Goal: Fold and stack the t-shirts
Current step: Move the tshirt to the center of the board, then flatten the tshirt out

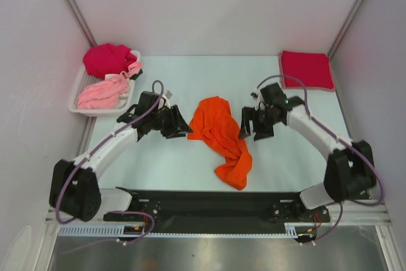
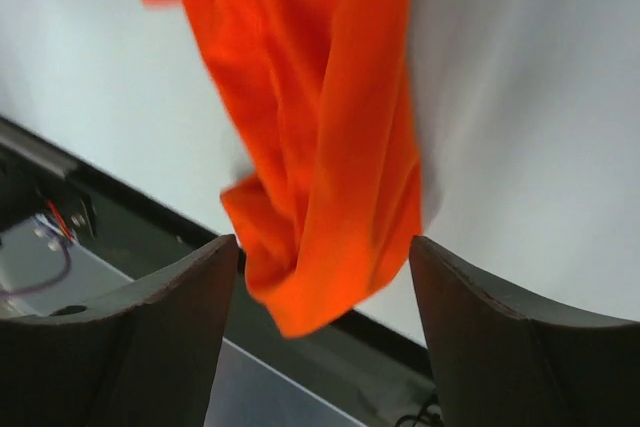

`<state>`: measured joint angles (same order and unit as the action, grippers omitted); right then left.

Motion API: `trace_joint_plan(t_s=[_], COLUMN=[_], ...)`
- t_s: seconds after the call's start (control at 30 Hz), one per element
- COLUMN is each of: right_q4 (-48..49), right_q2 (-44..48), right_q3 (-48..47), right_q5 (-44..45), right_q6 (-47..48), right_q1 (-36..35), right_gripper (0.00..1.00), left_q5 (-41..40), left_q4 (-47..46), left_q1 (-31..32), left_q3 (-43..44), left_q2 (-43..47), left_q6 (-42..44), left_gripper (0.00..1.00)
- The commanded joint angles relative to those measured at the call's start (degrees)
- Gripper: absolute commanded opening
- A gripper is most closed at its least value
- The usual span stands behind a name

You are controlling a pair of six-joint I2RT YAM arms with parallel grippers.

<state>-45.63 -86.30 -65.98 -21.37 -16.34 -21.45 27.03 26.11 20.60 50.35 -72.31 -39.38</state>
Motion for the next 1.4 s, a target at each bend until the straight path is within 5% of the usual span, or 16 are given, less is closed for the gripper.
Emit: trace_joint_plan(t_s=[0.0,0.17,0.37,0.73,0.93,1.07,1.27,1.37], right_q4=[5.6,11.7,9.5,12.6,14.4,16.1,15.6,13.2], right_q2=[10.0,19.6,20.0,15.6,12.3,9.8,3.3,0.9], right_q3=[11.0,23.4,22.2,21.8,21.2,20.8,18.9,16.8], right_q5=[-1.1,-2.4,-0.7,-2.1,-2.4,-2.4,0.3,1.8], right_q6=[-7.0,-15.3,-14.0,-14.4,-14.8,-15.6,-13.3,-11.4], right_q1=[-6.1,-8.3,-8.3,-8.3,-8.3,-8.4,-8.4,-7.0], right_gripper=[0.75,0.75,0.77,0.77,0.76,0.74,0.64,0.34], left_q5=[-1.1,-8.2,-10.9,-9.3,-10.5,-10.9,-13.7,-15.3], left_q4=[-5.0,-2.9,-1.1,-2.4,-1.0,-0.1,2.8,2.6], left_q1=[-1.2,-1.4,-0.8,0.8,1.4,1.3,0.4,0.1], left_q3=[5.3,11.0,11.8,13.8,13.9,12.3,10.7,9.9], left_q2=[-8.1,-20.3,-26.3,-34.1,-35.4,-34.0,-26.5,-19.3], left_q6=[5.2,10.7,11.3,11.2,11.8,13.0,16.2,18.7], left_gripper=[0.45,0.35,0.45,0.45,0.28,0.04,0.00,0.00])
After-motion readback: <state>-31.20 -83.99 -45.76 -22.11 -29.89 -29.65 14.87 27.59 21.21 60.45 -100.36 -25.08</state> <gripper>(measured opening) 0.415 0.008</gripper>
